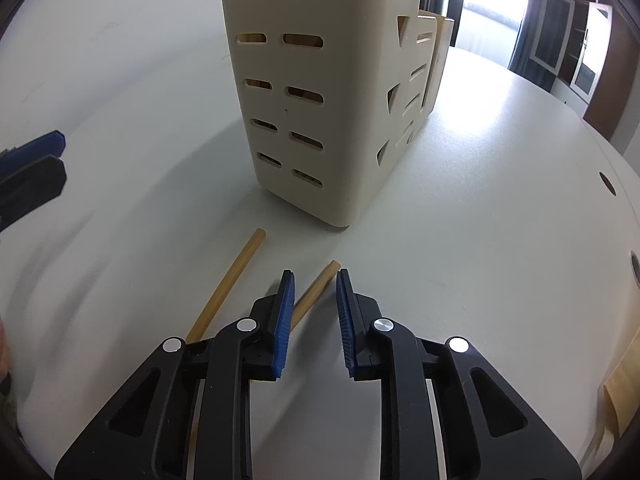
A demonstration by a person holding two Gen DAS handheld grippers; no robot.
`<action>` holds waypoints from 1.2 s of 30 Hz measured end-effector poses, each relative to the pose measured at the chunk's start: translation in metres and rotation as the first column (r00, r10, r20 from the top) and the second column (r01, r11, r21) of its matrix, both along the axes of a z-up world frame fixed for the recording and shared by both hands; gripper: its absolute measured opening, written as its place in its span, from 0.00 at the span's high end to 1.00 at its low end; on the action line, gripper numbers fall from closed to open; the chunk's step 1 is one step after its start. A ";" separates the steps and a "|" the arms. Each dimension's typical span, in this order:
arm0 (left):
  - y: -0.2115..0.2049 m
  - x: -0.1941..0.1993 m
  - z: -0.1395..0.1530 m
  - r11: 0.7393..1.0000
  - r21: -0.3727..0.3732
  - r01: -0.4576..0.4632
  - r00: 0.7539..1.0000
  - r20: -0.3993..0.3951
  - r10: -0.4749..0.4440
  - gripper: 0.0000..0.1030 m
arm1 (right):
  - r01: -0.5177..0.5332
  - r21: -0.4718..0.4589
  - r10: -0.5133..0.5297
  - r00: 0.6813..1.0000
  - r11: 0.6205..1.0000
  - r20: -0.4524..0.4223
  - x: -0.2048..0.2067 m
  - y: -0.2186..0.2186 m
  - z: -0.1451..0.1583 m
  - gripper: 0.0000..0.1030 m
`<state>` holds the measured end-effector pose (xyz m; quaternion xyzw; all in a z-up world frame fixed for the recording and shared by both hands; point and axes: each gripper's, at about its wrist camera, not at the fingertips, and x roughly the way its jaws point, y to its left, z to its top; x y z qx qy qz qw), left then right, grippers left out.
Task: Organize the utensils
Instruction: 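Close left gripper on a pale chopstick while right grasps another pale one, then lift both pale chopsticks and carry them above the cream holder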
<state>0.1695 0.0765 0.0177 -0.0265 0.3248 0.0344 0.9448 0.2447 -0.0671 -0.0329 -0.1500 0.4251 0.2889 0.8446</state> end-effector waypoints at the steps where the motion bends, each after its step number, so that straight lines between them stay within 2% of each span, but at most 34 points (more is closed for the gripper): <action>1: -0.001 0.002 -0.002 1.000 0.001 0.004 1.000 -0.010 -0.004 0.36 | -0.001 0.003 0.001 1.000 1.000 -0.004 0.002 0.000 0.001 0.83; 7: -0.014 0.016 -0.017 0.999 0.000 0.048 0.996 -0.080 -0.048 0.36 | 0.022 0.011 -0.022 1.000 1.000 -0.020 0.009 -0.008 0.004 0.93; 10: -0.019 0.026 -0.025 0.997 -0.022 0.070 0.989 -0.127 -0.072 0.36 | 0.030 0.028 -0.029 0.999 0.999 -0.037 0.021 -0.020 0.004 0.93; 12: -0.022 0.033 -0.029 0.996 -0.038 0.086 0.984 -0.156 -0.091 0.41 | 0.034 0.047 -0.031 0.998 0.998 -0.055 0.025 -0.022 0.005 0.93; 15: -0.029 0.042 -0.034 0.994 -0.035 0.106 0.976 -0.186 -0.111 0.42 | 0.050 0.054 -0.046 0.997 0.997 -0.062 0.044 -0.030 0.008 0.93; 20: -0.040 0.055 -0.042 0.990 -0.035 0.135 0.963 -0.233 -0.139 0.46 | 0.070 0.047 -0.068 0.996 0.996 -0.055 0.051 -0.037 0.008 0.93; 22: -0.043 0.060 -0.045 0.990 -0.024 0.136 0.958 -0.251 -0.137 0.47 | 0.080 0.051 -0.077 0.995 0.996 -0.058 0.038 -0.032 0.009 0.93; 26: -0.041 0.069 -0.052 0.992 -0.023 0.127 0.951 -0.280 -0.129 0.61 | 0.086 0.052 -0.083 0.995 0.995 -0.058 0.033 -0.015 0.012 0.93; 30: -0.043 0.071 -0.052 0.991 -0.015 0.131 0.951 -0.282 -0.130 0.69 | 0.086 0.044 -0.084 0.995 0.995 -0.051 0.035 -0.015 0.011 0.93; 33: -0.048 0.072 -0.052 0.989 0.030 0.143 0.951 -0.281 -0.128 0.79 | 0.085 0.043 -0.083 0.995 0.995 -0.049 0.033 -0.015 0.010 0.93; 35: -0.050 0.071 -0.052 0.987 0.046 0.153 0.949 -0.284 -0.134 0.90 | 0.086 0.045 -0.084 0.995 0.995 -0.048 0.033 -0.014 0.011 0.93; 36: -0.050 0.070 -0.052 0.986 0.055 0.156 0.949 -0.284 -0.134 0.90 | 0.096 0.058 -0.094 0.995 0.994 -0.045 0.033 -0.017 0.012 0.93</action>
